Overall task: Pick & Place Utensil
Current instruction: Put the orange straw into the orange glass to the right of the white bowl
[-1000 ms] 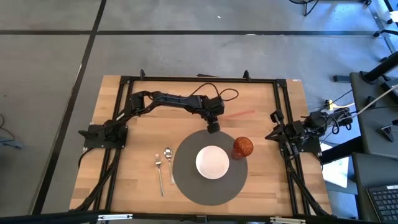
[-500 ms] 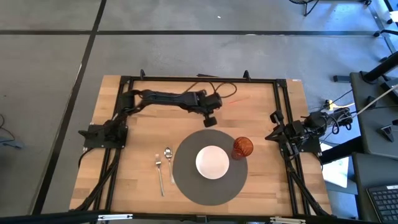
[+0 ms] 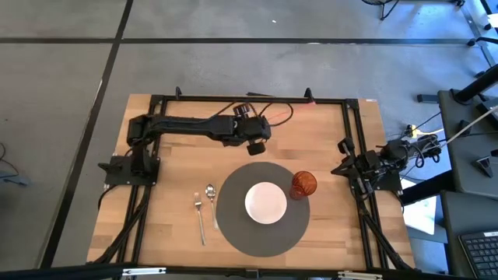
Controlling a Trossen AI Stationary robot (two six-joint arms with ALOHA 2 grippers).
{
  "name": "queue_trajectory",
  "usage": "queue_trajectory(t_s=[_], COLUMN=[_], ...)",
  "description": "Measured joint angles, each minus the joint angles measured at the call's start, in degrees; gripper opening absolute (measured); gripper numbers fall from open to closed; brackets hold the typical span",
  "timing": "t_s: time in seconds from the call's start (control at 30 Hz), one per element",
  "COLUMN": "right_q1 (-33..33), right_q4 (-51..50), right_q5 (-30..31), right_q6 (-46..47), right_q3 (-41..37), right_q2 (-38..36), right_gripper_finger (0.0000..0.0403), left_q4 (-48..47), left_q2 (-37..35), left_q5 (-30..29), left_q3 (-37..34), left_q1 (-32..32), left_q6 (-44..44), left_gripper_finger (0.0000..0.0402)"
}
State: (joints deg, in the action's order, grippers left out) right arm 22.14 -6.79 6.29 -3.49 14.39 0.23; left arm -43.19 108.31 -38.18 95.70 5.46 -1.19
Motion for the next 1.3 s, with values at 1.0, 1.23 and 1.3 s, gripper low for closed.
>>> queue_trajectory(t_s=[1.0,1.23,1.3], right_q1=[-1.6,-5.9,-7.1], right_q4=[20.7,20.7,20.4], right_q5=[14.0,15.7,15.1], right_q6=[3.2,3.4,3.1], right_q3=[3.7,13.1,15.7], right_q2=[21.1,34.8,37.5], right_gripper_finger=[0.0273,0.0287,0.0287], left_q4=[81.7,95.1,99.0], left_q2=[-25.7,-16.9,-15.8], left_q5=[1.8,1.9,1.8], left_q3=[-57.2,-57.6,-57.6], left_q1=[-11.5,-13.8,-14.1], left_q6=[6.5,16.1,18.8], left_gripper_finger=[0.0002,0.0002,0.0002])
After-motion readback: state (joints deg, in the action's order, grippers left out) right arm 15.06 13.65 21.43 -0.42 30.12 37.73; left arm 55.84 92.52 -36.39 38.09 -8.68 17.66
